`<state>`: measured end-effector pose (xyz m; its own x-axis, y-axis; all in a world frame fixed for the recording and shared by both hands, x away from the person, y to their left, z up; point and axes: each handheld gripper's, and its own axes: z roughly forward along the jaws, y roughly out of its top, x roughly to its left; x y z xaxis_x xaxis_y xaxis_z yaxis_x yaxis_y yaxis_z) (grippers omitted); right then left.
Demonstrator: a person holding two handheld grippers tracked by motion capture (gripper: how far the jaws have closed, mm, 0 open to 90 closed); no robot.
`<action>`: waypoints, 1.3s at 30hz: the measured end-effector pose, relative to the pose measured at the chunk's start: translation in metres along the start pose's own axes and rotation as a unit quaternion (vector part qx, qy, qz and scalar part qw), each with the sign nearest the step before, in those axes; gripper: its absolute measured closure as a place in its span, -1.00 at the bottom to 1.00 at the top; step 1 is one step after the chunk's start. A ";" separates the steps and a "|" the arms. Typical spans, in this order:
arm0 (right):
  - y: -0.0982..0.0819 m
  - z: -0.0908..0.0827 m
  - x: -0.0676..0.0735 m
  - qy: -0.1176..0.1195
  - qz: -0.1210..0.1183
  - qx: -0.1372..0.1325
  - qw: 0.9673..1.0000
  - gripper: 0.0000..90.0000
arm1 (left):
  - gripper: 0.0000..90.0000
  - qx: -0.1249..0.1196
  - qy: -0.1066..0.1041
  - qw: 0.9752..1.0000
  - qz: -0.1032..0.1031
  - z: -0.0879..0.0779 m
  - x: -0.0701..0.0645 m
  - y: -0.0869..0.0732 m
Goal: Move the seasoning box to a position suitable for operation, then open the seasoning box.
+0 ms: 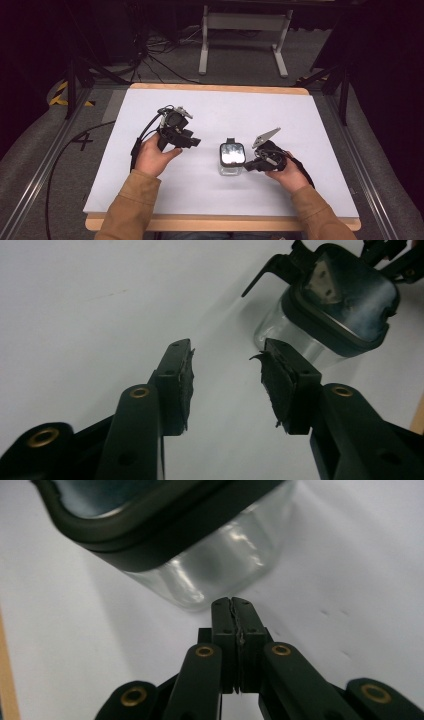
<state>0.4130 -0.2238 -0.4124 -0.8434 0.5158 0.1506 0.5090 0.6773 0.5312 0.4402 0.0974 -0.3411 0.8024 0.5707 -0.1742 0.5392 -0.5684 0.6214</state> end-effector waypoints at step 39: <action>-0.016 -0.065 -0.016 -0.007 0.017 -0.097 0.995 0.98 | 0.82 -0.016 -0.101 0.993 0.064 0.065 -0.015 0.067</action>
<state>0.4076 -0.2768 -0.3695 -0.8230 0.5447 0.1612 0.4940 0.5462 0.6765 0.4810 0.0125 -0.3462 0.9007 0.3629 -0.2389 0.4232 -0.6085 0.6713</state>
